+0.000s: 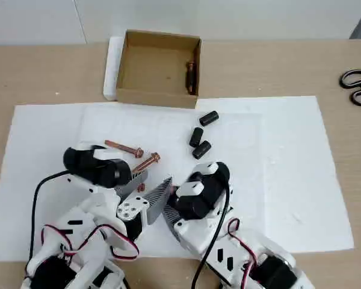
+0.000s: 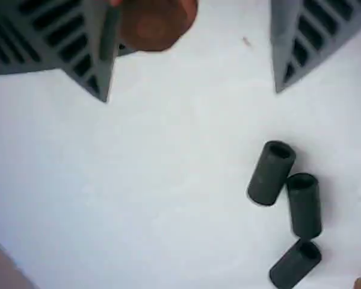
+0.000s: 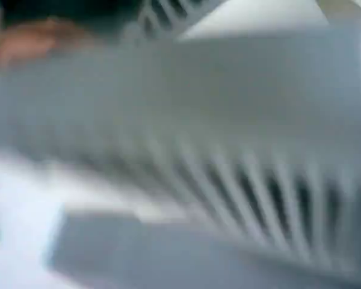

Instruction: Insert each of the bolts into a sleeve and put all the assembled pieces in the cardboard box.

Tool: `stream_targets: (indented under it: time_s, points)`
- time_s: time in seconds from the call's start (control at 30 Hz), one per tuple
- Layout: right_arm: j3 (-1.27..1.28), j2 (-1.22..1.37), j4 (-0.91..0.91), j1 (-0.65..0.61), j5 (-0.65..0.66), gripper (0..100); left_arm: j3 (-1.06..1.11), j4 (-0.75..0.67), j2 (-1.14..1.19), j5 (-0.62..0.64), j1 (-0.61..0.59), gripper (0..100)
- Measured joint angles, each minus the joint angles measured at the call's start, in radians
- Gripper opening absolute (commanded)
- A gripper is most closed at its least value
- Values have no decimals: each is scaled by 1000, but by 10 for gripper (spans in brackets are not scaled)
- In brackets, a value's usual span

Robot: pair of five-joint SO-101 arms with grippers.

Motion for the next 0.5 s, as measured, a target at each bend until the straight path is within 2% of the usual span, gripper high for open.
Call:
stream_targets:
  time_s: [0.13, 0.33, 0.5]
  points:
    - [0, 0, 0, 44, 0, 4, -25, 0, 0, 48, -3, 2]
    - [0, 0, 41, 63, 0, 4, -71, -34, 0, 58, -25, 6]
    - [0, 0, 41, 95, 0, 4, -78, -64, 0, 58, -152, 6]
